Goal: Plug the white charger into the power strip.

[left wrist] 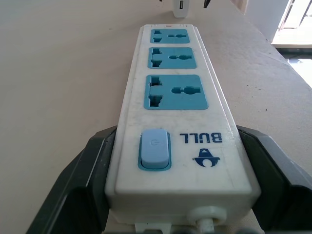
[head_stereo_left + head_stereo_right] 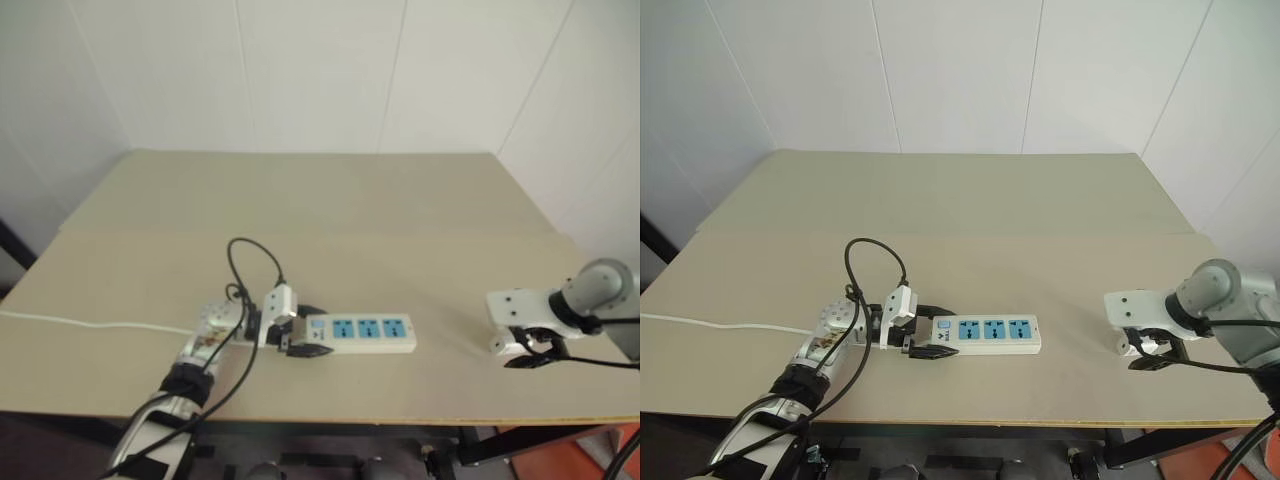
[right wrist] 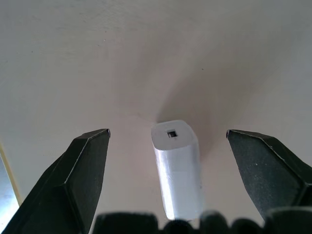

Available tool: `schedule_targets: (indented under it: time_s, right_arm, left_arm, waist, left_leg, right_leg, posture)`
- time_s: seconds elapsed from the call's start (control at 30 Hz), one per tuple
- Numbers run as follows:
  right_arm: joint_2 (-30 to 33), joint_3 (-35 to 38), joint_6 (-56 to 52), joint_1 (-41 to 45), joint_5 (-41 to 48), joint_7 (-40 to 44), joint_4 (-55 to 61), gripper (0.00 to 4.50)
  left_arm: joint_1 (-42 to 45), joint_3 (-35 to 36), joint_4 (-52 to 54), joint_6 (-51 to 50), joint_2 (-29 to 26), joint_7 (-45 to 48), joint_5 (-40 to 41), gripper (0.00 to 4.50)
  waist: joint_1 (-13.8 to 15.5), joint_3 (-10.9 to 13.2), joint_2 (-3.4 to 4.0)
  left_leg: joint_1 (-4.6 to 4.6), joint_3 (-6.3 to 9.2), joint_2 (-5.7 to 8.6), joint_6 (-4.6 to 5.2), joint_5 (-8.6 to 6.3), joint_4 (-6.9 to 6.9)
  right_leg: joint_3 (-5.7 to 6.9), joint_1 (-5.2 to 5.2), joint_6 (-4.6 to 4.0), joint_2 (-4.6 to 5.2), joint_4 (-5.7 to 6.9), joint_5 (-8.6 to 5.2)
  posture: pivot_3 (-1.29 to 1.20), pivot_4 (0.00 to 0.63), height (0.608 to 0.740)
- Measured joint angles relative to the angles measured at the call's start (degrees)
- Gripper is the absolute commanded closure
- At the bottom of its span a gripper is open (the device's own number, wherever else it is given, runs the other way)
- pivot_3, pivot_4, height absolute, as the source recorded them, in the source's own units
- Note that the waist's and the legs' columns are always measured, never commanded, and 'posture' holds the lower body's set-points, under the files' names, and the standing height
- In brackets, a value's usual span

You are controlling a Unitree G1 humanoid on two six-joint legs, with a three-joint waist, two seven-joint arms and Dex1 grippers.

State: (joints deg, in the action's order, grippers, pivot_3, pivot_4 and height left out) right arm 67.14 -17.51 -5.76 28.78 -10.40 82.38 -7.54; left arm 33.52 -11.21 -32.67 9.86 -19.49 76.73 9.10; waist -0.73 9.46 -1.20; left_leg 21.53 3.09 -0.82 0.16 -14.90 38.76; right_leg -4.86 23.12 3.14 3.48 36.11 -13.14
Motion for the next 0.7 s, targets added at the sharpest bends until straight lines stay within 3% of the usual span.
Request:
schedule_targets:
  time_s: [0.67, 0.7]
  right_arm:
    - [-4.91, -4.15, 4.21, 6.01, -6.83, 1.44, -9.39, 0.0]
    - [-4.97, -4.35, 4.57, 6.24, -6.88, 1.59, -9.73, 0.18]
  left_arm:
    - [-0.66, -0.14, 0.59, 0.07, -0.47, -1.37, -0.07, 1.22]
    - [-0.65, -0.15, 0.53, 0.07, -0.45, -1.41, -0.07, 1.22]
  waist:
    - [-0.33, -0.05, -0.1]
    - [-0.35, -0.05, -0.1]
  left_leg:
    - [-0.38, 0.0, -0.01, 0.0, 0.0, 0.02]
    - [-0.41, 0.0, -0.01, 0.0, 0.0, 0.02]
  right_leg:
    - [0.0, -0.43, 0.01, -0.02, -0.08, 0.04]
    - [0.0, -0.46, 0.01, -0.02, -0.08, 0.03]
  posture:
    - [0.0, 0.15, 0.74]
    - [0.0, 0.15, 0.74]
